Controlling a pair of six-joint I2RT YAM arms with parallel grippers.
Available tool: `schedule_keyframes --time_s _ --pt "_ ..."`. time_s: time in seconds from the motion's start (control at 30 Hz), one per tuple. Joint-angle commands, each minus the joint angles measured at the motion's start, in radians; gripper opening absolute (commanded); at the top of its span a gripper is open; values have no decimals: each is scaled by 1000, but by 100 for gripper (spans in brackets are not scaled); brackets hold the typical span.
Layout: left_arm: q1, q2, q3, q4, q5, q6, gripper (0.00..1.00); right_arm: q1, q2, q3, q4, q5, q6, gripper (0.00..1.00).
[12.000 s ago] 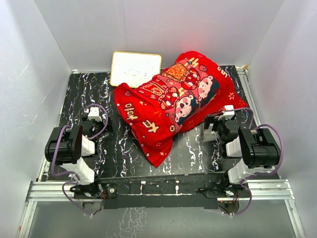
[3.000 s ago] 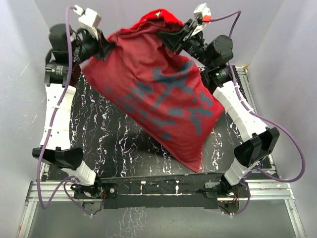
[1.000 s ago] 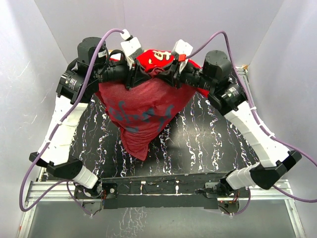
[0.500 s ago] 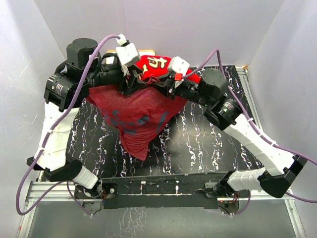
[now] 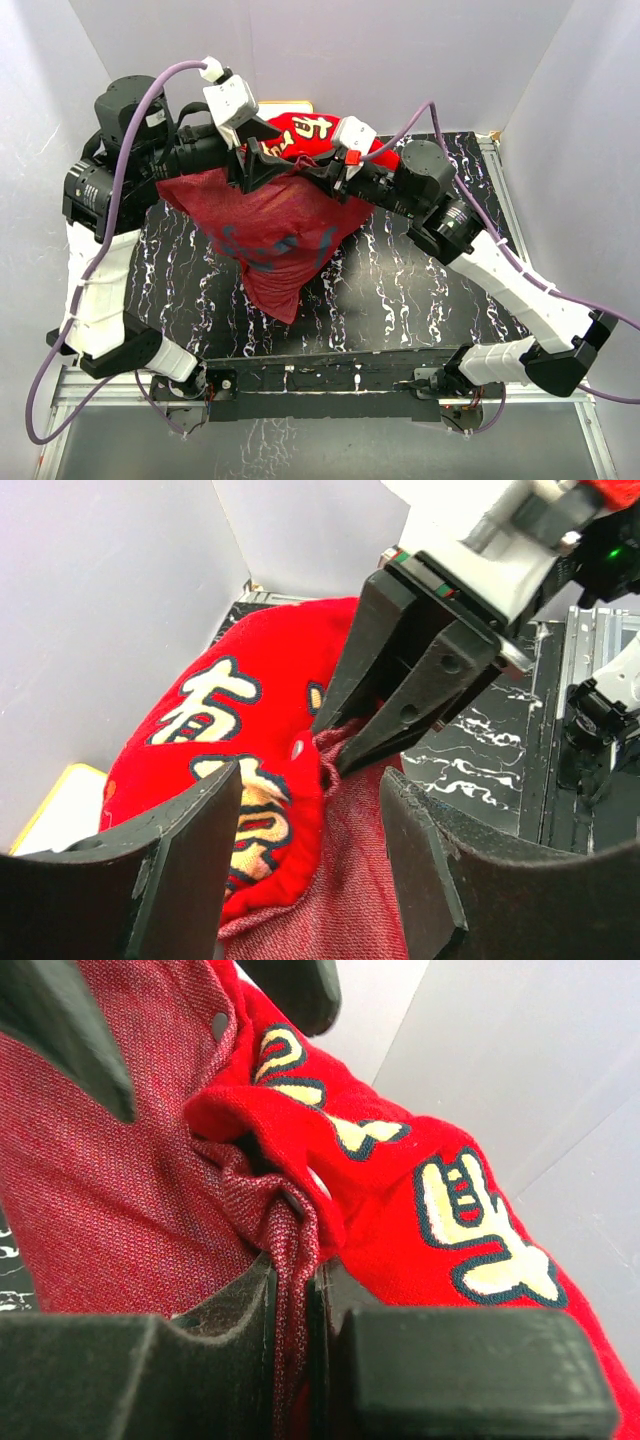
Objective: Remove the pillowcase from the pillow
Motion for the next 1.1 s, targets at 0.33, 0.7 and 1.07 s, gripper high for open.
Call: schedule_keyframes --time_s 0.33,0.7,1.07 --pt "-2 -68 -172 114 -234 95 47 35 45 39 -115 32 -6 8" --pt "-2 -77 -260 196 -455 205 41 51 41 41 -126 41 -16 8" --pt "-2 15 -129 26 -328 163 22 64 38 35 -124 40 -25 8"
